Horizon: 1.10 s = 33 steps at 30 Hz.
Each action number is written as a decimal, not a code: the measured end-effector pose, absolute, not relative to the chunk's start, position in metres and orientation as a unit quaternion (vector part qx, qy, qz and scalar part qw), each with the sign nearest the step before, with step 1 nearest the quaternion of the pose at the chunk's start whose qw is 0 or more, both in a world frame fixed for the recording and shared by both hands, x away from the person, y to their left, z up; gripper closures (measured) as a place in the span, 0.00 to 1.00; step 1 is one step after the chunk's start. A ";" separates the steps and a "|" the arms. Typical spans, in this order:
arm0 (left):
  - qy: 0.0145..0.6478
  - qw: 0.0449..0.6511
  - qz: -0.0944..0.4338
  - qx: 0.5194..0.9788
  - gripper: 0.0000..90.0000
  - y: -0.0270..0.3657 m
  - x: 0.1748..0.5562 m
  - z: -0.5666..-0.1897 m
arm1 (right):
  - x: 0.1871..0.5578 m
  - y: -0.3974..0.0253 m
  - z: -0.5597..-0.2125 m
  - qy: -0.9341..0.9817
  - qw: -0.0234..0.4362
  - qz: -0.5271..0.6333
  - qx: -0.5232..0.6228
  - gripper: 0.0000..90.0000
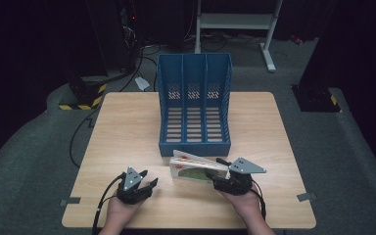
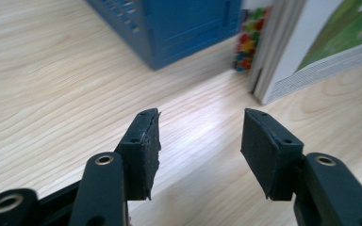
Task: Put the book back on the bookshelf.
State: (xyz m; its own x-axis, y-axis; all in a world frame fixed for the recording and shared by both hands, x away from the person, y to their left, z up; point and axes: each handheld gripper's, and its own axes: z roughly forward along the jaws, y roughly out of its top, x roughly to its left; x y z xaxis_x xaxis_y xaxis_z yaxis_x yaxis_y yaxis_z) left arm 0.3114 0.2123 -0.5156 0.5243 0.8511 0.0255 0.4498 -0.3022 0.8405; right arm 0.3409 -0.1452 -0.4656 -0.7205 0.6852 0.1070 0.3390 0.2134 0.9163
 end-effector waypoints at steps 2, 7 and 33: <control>0.431 0.407 0.245 0.768 0.50 0.217 0.314 -0.516 | 0.341 -0.147 -0.466 0.761 0.160 0.532 0.334 0.45; 0.454 0.376 0.261 0.765 0.46 0.227 0.324 -0.521 | 0.341 -0.150 -0.466 0.764 0.135 0.536 0.333 0.49; 0.530 0.334 0.241 0.742 0.32 0.249 0.362 -0.528 | 0.309 -0.154 -0.465 0.763 0.168 0.529 0.331 0.81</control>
